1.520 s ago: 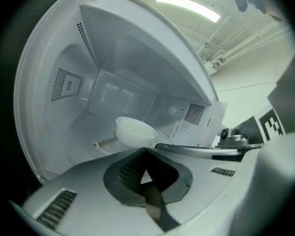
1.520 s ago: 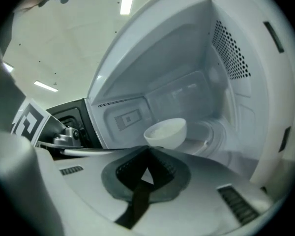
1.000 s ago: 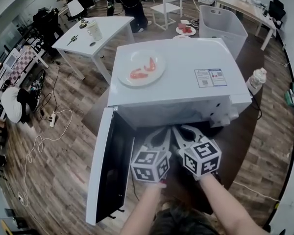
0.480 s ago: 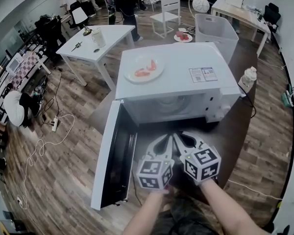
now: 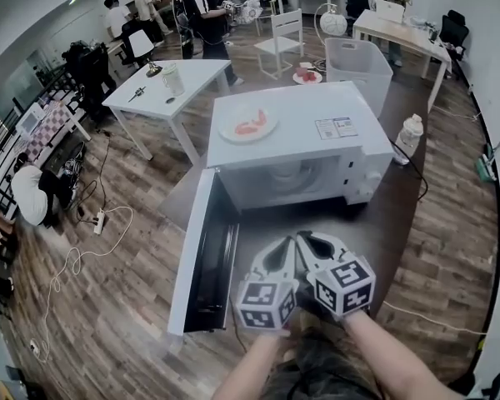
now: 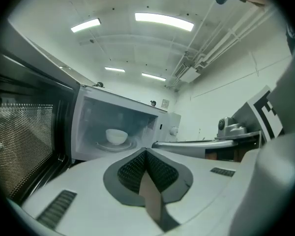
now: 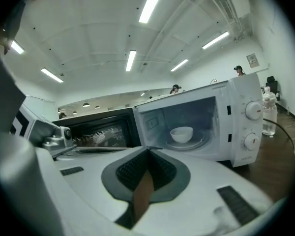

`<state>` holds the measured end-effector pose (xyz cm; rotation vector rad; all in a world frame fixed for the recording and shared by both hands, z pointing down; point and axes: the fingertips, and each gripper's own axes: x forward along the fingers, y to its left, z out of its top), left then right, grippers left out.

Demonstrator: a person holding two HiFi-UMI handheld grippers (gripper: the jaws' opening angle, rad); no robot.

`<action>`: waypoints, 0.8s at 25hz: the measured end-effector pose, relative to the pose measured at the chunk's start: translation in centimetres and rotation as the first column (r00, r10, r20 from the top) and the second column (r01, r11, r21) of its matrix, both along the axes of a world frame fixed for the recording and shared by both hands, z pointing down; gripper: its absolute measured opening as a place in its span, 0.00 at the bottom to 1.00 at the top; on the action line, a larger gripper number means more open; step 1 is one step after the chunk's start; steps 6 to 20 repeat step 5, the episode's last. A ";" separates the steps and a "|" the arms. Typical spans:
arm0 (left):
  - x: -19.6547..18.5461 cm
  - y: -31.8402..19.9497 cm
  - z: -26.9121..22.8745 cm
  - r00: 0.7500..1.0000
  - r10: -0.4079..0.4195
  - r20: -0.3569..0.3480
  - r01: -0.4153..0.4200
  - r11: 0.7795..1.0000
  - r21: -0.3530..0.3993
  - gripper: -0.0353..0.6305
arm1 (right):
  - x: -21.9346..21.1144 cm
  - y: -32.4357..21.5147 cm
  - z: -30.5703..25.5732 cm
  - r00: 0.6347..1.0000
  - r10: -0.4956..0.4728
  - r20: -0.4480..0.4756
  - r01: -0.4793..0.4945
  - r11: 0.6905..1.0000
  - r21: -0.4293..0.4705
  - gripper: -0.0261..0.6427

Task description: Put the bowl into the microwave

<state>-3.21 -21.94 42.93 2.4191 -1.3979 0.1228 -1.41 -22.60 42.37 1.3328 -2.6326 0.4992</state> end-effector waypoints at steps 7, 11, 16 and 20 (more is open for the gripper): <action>-0.2 2.0 -1.3 1.000 -0.018 -0.025 0.018 1.000 0.022 0.05 | -0.2 2.1 -1.4 1.000 -0.001 -0.017 0.002 0.999 0.046 0.04; -0.2 2.0 -1.3 1.000 -0.018 -0.025 0.018 1.000 0.022 0.05 | -0.2 2.1 -1.4 1.000 -0.001 -0.017 0.002 0.999 0.046 0.04; -0.2 2.0 -1.3 1.000 -0.018 -0.025 0.018 1.000 0.022 0.05 | -0.2 2.1 -1.4 1.000 -0.001 -0.017 0.002 0.999 0.046 0.04; -0.2 2.0 -1.3 1.000 -0.018 -0.025 0.018 1.000 0.022 0.05 | -0.2 2.1 -1.4 1.000 -0.001 -0.017 0.002 0.999 0.046 0.04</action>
